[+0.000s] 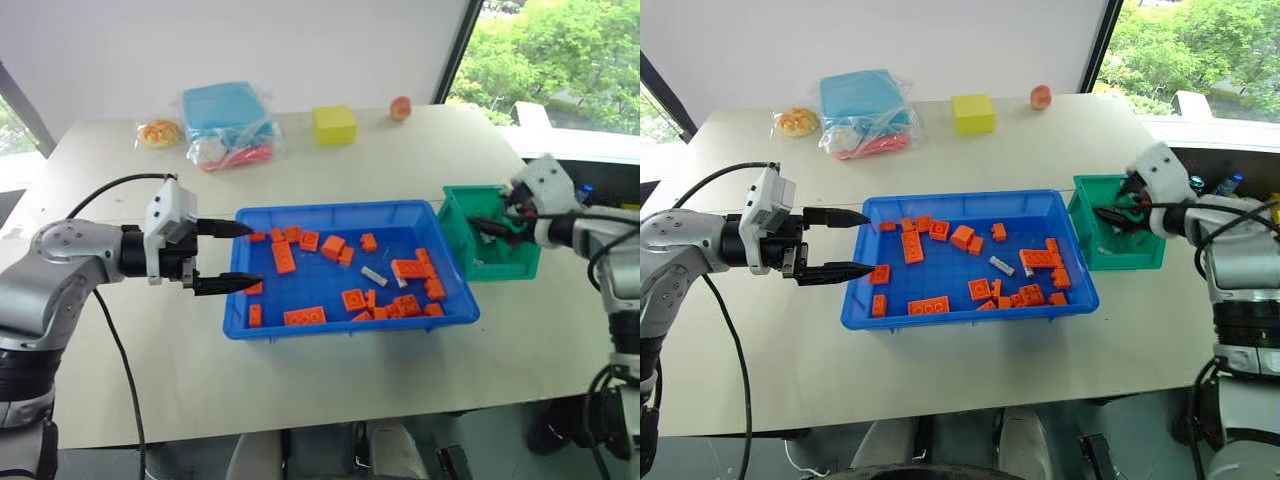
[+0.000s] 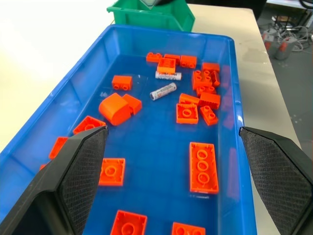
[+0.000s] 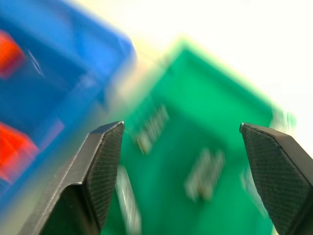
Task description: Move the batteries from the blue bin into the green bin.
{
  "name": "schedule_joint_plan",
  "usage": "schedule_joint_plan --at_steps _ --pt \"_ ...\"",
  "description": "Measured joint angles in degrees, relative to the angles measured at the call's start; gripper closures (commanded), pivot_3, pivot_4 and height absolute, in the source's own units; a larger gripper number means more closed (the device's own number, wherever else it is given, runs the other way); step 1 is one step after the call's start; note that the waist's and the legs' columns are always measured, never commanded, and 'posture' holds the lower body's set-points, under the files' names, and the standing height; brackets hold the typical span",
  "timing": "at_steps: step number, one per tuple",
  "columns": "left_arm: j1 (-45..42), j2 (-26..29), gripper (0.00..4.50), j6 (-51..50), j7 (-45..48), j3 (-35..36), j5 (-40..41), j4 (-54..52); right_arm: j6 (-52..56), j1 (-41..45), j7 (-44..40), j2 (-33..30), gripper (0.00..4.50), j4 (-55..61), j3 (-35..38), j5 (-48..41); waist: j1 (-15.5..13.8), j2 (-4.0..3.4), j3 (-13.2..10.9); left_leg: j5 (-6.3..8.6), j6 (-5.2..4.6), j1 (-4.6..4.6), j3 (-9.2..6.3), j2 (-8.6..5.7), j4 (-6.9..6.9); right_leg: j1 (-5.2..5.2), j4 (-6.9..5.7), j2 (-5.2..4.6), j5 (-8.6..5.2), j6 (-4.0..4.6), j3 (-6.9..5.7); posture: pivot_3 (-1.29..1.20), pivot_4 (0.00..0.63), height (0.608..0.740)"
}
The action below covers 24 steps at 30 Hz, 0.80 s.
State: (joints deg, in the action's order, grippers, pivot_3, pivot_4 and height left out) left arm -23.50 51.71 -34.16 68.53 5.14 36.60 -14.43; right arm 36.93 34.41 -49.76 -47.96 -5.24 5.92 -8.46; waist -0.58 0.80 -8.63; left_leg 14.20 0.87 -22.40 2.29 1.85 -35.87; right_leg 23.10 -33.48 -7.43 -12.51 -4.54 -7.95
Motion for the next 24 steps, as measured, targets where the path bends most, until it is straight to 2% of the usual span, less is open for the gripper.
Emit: schedule_joint_plan --at_steps 8,12,18,19,20,24 --pt "1.0 0.0 0.00 -0.1 -0.7 0.2 -0.1 -1.1 6.9 -2.0 -1.8 6.6 0.49 9.6 -11.8 -2.9 -0.3 0.12 0.1 0.01 0.00 -0.03 -0.25 -0.01 -0.09 0.06 0.08 0.02 -0.03 0.06 -0.02 0.00 0.150 0.706" --pt "1.4 0.0 0.00 -0.3 -1.3 0.3 0.0 -1.7 7.2 -3.7 -1.3 8.6 0.49 9.5 -18.2 -1.4 -0.2 0.09 0.0 0.01 0.00 -0.06 -0.25 -0.04 -0.11 -0.01 0.04 0.02 -0.03 0.07 -0.02 0.00 0.150 0.706" --pt "1.5 0.0 0.00 -0.3 -2.2 0.4 0.2 -2.4 5.3 -3.4 0.3 11.2 0.49 5.5 -22.3 1.3 -0.2 0.11 0.1 0.01 0.00 -0.07 -0.22 -0.05 -0.11 -0.06 0.01 0.05 -0.02 0.05 -0.01 0.00 0.150 0.706" --pt "1.6 0.0 0.00 -0.3 -2.3 0.5 0.2 -2.5 4.8 -3.2 0.3 11.4 0.99 4.9 -22.4 1.4 -0.2 0.12 0.1 0.01 0.00 -0.06 -0.22 -0.05 -0.12 -0.04 0.01 0.05 -0.02 0.06 -0.01 0.00 0.150 0.706" --pt "1.6 0.0 0.00 -0.3 -2.4 0.6 0.3 -2.6 4.3 -2.8 0.3 11.6 1.29 4.5 -22.6 1.6 -0.1 0.14 0.1 0.01 0.00 -0.05 -0.22 -0.05 -0.12 -0.07 0.02 0.05 -0.02 0.06 -0.01 0.00 0.150 0.706" --pt "1.8 0.0 0.00 -0.4 -2.6 0.8 0.3 -2.7 3.7 -2.2 0.2 12.6 3.34 3.7 -23.0 2.1 -0.2 0.14 0.1 0.01 0.00 -0.05 -0.24 -0.04 -0.12 -0.08 0.00 0.06 -0.02 0.05 -0.02 0.00 0.150 0.706"
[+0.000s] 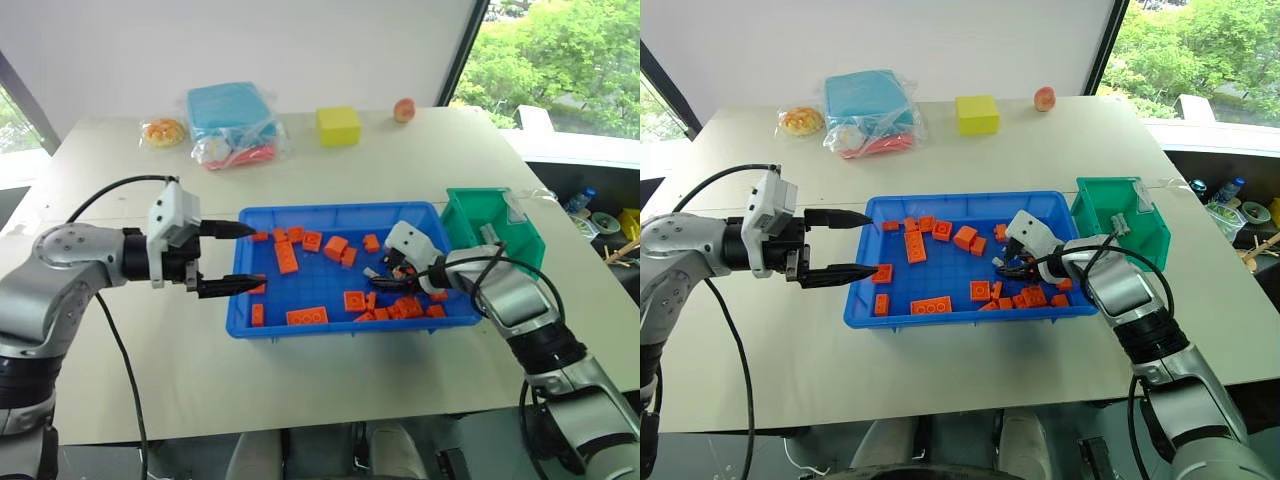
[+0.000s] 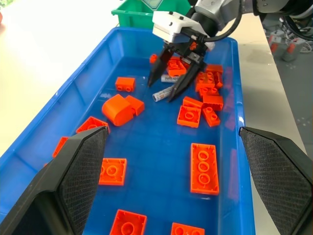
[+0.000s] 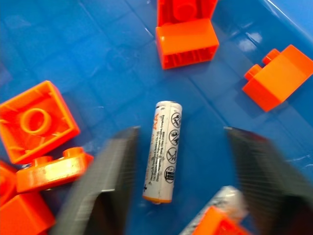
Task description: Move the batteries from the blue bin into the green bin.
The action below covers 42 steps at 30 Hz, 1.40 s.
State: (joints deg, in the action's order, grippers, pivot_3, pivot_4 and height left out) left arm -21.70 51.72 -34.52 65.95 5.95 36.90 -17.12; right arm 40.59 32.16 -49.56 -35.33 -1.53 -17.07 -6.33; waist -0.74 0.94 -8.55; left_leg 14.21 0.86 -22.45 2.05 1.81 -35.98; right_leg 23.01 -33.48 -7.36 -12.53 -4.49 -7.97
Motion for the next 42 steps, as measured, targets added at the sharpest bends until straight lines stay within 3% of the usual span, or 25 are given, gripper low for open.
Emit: schedule_joint_plan --at_steps 2,3,7,10,17,24,29,36,39,42 --pt "0.0 0.0 0.00 0.0 0.0 0.0 0.0 0.0 0.1 0.2 -0.2 0.5 4.32 0.0 0.0 -0.1 0.0 -0.01 0.0 0.00 0.00 0.00 0.01 0.00 0.00 -0.02 0.00 0.00 0.00 0.00 0.00 0.00 0.150 0.706" --pt "0.0 0.0 0.00 0.0 0.0 0.0 0.0 0.0 0.3 0.3 -0.3 0.6 4.45 0.1 0.0 -0.2 0.0 -0.01 0.0 0.00 0.00 0.00 0.00 0.00 -0.01 -0.02 0.00 0.00 0.01 -0.01 0.00 0.00 0.150 0.706" --pt "-0.1 0.0 0.00 0.0 0.0 0.0 0.0 0.2 2.9 0.7 -0.2 0.6 4.44 2.3 2.1 -2.1 0.0 -0.02 0.0 0.00 0.00 0.00 0.00 0.00 -0.01 -0.02 0.00 0.00 0.01 -0.01 0.00 0.00 0.150 0.706" --pt "-0.2 0.0 0.00 0.0 0.1 0.0 0.0 0.2 6.5 4.7 1.0 -1.0 4.44 2.4 8.5 -4.8 -0.1 -0.14 -0.1 0.00 0.00 -0.04 0.01 0.00 -0.04 0.00 0.00 0.00 0.04 -0.01 0.01 0.00 0.150 0.706" --pt "-0.2 0.0 0.00 0.1 0.4 0.0 -0.1 1.0 7.3 7.9 4.2 -13.3 4.44 -3.6 22.1 -5.4 -0.3 0.03 0.0 0.02 -0.01 -0.01 0.01 -0.03 0.01 0.08 0.14 0.00 0.00 0.03 0.00 0.00 0.150 0.706" --pt "-1.9 -0.8 0.00 0.7 1.1 -0.9 -0.3 1.9 5.7 2.1 5.3 -14.5 1.01 -6.5 22.2 -4.6 0.4 -0.14 -0.1 0.01 -0.01 0.02 0.13 0.00 0.07 0.03 0.00 0.00 0.11 -0.11 0.02 0.00 0.150 0.706" --pt "-3.0 -1.3 0.00 1.3 1.5 -1.3 -0.8 2.6 -1.1 2.4 2.1 -14.8 1.01 -6.5 21.6 -4.6 0.2 -0.14 -0.1 0.01 -0.01 0.01 0.13 0.00 0.03 0.01 0.02 0.00 0.11 -0.12 0.03 0.00 0.150 0.706" --pt "-3.5 -1.7 0.00 1.4 1.7 -1.9 -1.3 3.3 -21.2 1.3 -17.1 -20.2 1.01 -4.2 14.5 -4.3 0.0 -0.14 -0.1 0.01 -0.01 0.02 0.07 0.01 -0.02 -0.08 0.13 0.00 0.01 0.01 0.03 0.00 0.150 0.706" --pt "-3.7 -2.0 0.00 1.4 1.6 -2.2 -1.3 3.4 -27.4 3.3 -24.2 -20.3 0.20 -7.9 9.9 -2.7 0.1 -0.14 -0.1 0.01 -0.01 0.06 0.09 0.01 -0.04 -0.12 0.09 0.01 0.01 0.01 0.02 0.00 0.150 0.706" --pt "-3.9 -2.0 0.00 1.3 1.5 -2.3 -1.3 3.2 -36.6 10.6 -28.9 -18.1 0.10 -17.2 4.3 2.0 0.4 -0.17 -0.1 0.01 -0.01 0.06 0.12 0.01 -0.01 -0.06 0.06 0.02 0.01 0.02 0.03 0.00 0.150 0.706"
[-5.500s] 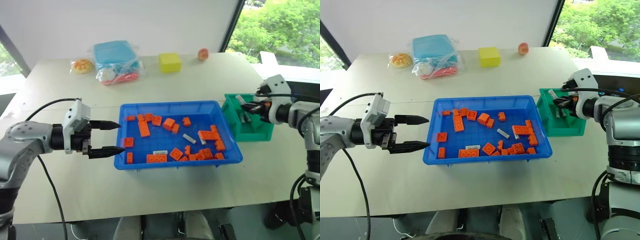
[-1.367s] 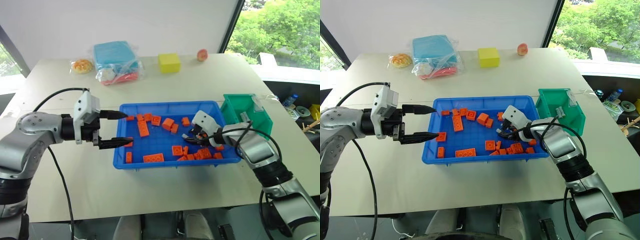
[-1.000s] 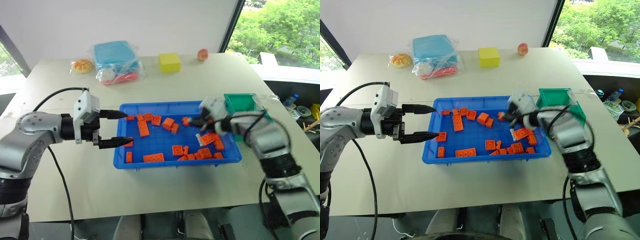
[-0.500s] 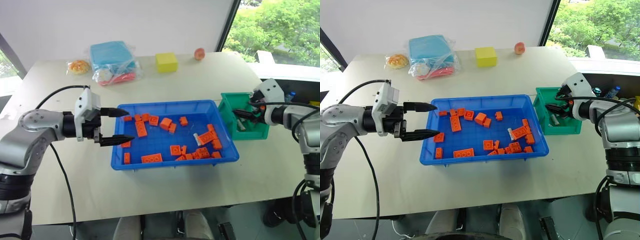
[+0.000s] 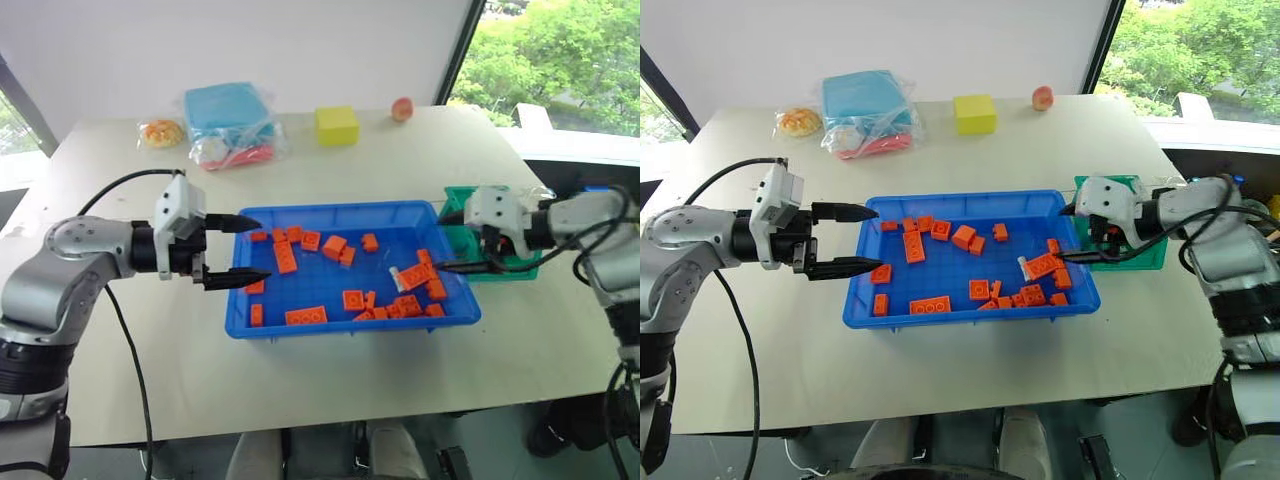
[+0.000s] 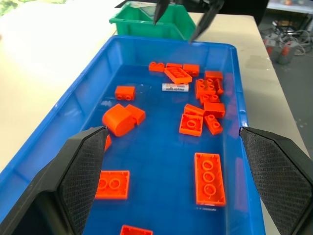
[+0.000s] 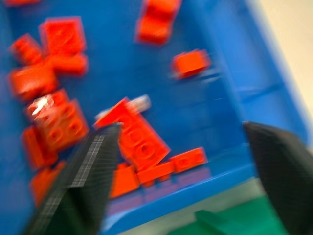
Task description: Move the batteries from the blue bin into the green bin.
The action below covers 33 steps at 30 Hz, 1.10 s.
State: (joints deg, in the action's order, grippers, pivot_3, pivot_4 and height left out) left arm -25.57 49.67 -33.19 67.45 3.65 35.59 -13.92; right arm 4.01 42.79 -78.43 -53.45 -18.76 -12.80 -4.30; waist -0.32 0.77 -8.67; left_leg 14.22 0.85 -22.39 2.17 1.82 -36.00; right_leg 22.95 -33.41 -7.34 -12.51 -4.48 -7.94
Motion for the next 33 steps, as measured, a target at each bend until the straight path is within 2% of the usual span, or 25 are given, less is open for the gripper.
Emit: schedule_joint_plan --at_steps 10,17,20,24,28,33 --pt "1.7 0.9 0.00 -1.2 -1.7 2.0 0.2 -2.6 -20.7 7.6 -10.2 6.9 0.10 -18.1 -7.4 6.9 -0.3 0.01 0.0 -0.03 0.05 0.03 -0.05 -0.01 -0.10 -0.13 -0.04 0.03 0.16 -0.04 0.00 0.00 0.150 0.706" --pt "2.4 1.0 0.00 -1.6 -2.7 2.8 0.4 -3.5 -27.6 10.6 -9.5 12.1 0.10 -28.4 -9.5 11.5 -0.2 0.01 0.0 -0.04 0.07 0.05 -0.07 -0.01 -0.09 -0.15 -0.08 0.06 0.23 0.06 0.00 0.00 0.150 0.706" --pt "2.5 1.0 0.00 -1.7 -3.0 2.9 1.0 -4.0 -28.6 11.9 -7.4 14.1 0.94 -31.3 -9.5 12.9 -0.1 0.06 0.0 -0.05 0.09 0.08 -0.08 -0.01 -0.10 -0.19 -0.08 0.08 0.23 0.07 0.01 0.00 0.150 0.706" --pt "2.5 1.5 0.00 -1.9 -3.4 3.0 1.3 -4.2 -30.6 12.0 -6.4 15.4 2.90 -33.9 -9.5 14.2 -0.4 0.03 0.0 -0.05 0.09 0.08 -0.10 -0.02 -0.12 -0.22 -0.07 0.08 0.23 0.07 0.02 0.00 0.150 0.706" --pt "2.5 1.7 0.00 -2.4 -3.4 3.9 1.4 -4.2 -29.2 12.0 -6.5 16.4 2.90 -34.1 -8.6 13.4 -0.2 0.05 0.0 -0.05 0.09 0.08 -0.13 -0.02 -0.13 -0.24 -0.07 0.10 0.24 0.08 0.02 0.00 0.150 0.706" --pt "1.4 1.5 0.00 -2.1 -3.0 3.6 1.2 -3.3 -19.8 14.0 -4.3 23.7 2.90 -28.7 -4.9 8.5 0.7 0.02 0.0 -0.08 0.15 0.11 -0.20 0.00 -0.10 -0.18 -0.55 0.15 0.26 0.07 0.02 0.00 0.150 0.706"
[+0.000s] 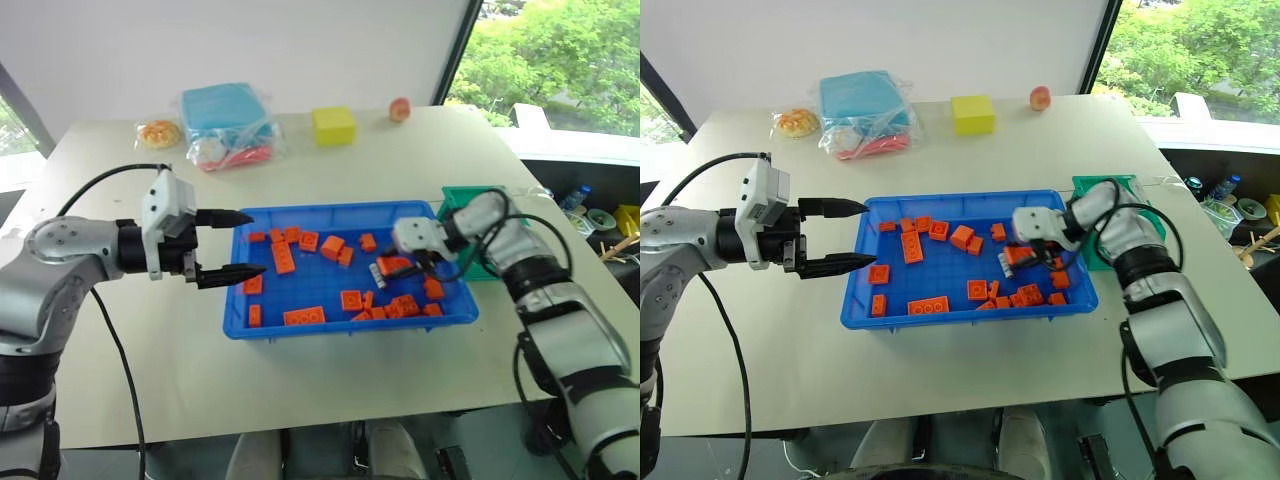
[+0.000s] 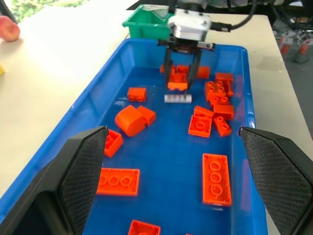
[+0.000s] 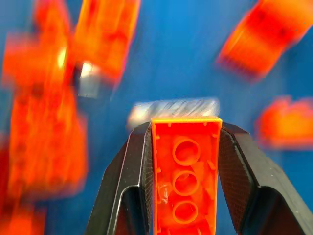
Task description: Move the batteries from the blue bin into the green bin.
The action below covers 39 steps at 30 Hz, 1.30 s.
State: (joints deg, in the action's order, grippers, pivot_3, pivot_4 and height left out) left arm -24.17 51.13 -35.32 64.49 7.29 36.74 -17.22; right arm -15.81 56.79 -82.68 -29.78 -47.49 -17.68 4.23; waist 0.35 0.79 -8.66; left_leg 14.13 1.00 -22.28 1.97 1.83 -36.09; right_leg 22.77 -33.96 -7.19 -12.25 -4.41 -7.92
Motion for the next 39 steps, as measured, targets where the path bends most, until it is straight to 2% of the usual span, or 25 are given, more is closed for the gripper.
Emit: schedule_joint_plan --at_steps 5,8,10,16,21,24,28,35,37,39 --pt "-1.6 -0.6 0.00 0.8 0.3 -1.6 -0.2 0.9 6.9 0.4 6.7 6.8 2.90 8.5 0.8 -1.0 0.2 0.06 0.0 0.00 0.02 0.03 -0.09 -0.01 -0.01 -0.02 -0.08 0.00 -0.01 0.00 -0.01 0.00 0.150 0.706" --pt "-1.8 -0.7 0.00 0.9 0.4 -2.1 -0.6 1.6 11.1 -2.5 8.2 8.6 1.90 13.4 0.5 -1.3 -0.2 0.09 0.1 0.00 0.02 -0.01 -0.17 -0.03 -0.04 -0.04 -0.07 0.00 -0.02 0.00 -0.01 0.00 0.150 0.706" --pt "-1.9 -0.7 0.00 0.9 0.5 -2.1 -0.8 1.6 13.4 -5.7 9.2 9.1 0.97 17.1 0.1 -1.5 -0.4 0.10 0.1 0.00 0.02 -0.01 -0.17 -0.04 -0.06 -0.03 -0.06 0.00 -0.02 0.00 0.00 0.00 0.150 0.706" --pt "-1.5 -1.3 0.00 1.0 0.3 -2.0 -1.1 1.4 25.5 -12.5 11.6 8.2 0.97 32.5 -1.1 -2.0 -0.7 0.06 0.0 0.00 0.02 -0.03 -0.18 -0.03 -0.05 0.02 -0.10 0.01 -0.02 0.00 0.01 0.00 0.150 0.706" --pt "1.0 -1.2 0.00 1.0 0.2 -1.5 -1.0 0.8 49.5 -17.8 16.1 3.0 0.97 49.7 1.3 -3.3 -1.1 0.17 0.1 0.00 0.02 -0.04 -0.22 -0.01 -0.06 0.05 0.02 0.00 -0.15 0.13 0.00 0.00 0.150 0.706" --pt "1.5 -1.1 0.00 1.0 0.1 -1.3 -1.0 0.0 59.7 -20.3 19.5 2.2 0.97 54.3 1.3 -3.4 -1.1 0.22 0.1 0.01 0.03 -0.06 -0.22 0.00 -0.03 0.14 0.00 0.00 -0.19 0.13 0.01 0.00 0.150 0.706" --pt "1.5 -1.0 0.00 0.9 0.1 -1.2 -1.0 -0.4 66.5 -23.3 24.0 2.1 0.97 55.8 1.3 -3.6 -1.1 0.23 0.1 0.01 0.03 -0.10 -0.20 -0.01 -0.03 0.22 0.01 0.00 -0.20 0.11 0.01 0.00 0.150 0.706" --pt "1.0 -0.5 0.00 0.8 0.5 -1.2 -1.0 -0.4 65.3 -23.5 32.3 3.7 0.97 49.1 1.2 -2.8 -1.1 0.26 0.2 0.01 0.03 -0.13 -0.18 -0.02 -0.03 0.30 0.01 0.00 -0.20 0.10 0.01 0.00 0.150 0.706" --pt "0.5 -0.5 0.00 0.8 0.7 -1.2 -1.0 -0.4 64.2 -23.5 33.0 3.7 1.52 48.3 1.2 -2.9 -1.1 0.33 0.2 0.01 0.02 -0.12 -0.19 -0.01 -0.02 0.30 0.00 0.00 -0.21 0.09 0.00 0.00 0.150 0.706" --pt "0.0 -0.5 0.00 0.8 0.8 -1.3 -1.0 -0.3 63.3 -23.7 33.3 3.6 2.39 48.1 1.1 -3.1 -1.1 0.35 0.2 0.01 0.02 -0.12 -0.20 -0.01 -0.02 0.30 0.00 0.00 -0.22 0.08 0.00 0.00 0.150 0.706"
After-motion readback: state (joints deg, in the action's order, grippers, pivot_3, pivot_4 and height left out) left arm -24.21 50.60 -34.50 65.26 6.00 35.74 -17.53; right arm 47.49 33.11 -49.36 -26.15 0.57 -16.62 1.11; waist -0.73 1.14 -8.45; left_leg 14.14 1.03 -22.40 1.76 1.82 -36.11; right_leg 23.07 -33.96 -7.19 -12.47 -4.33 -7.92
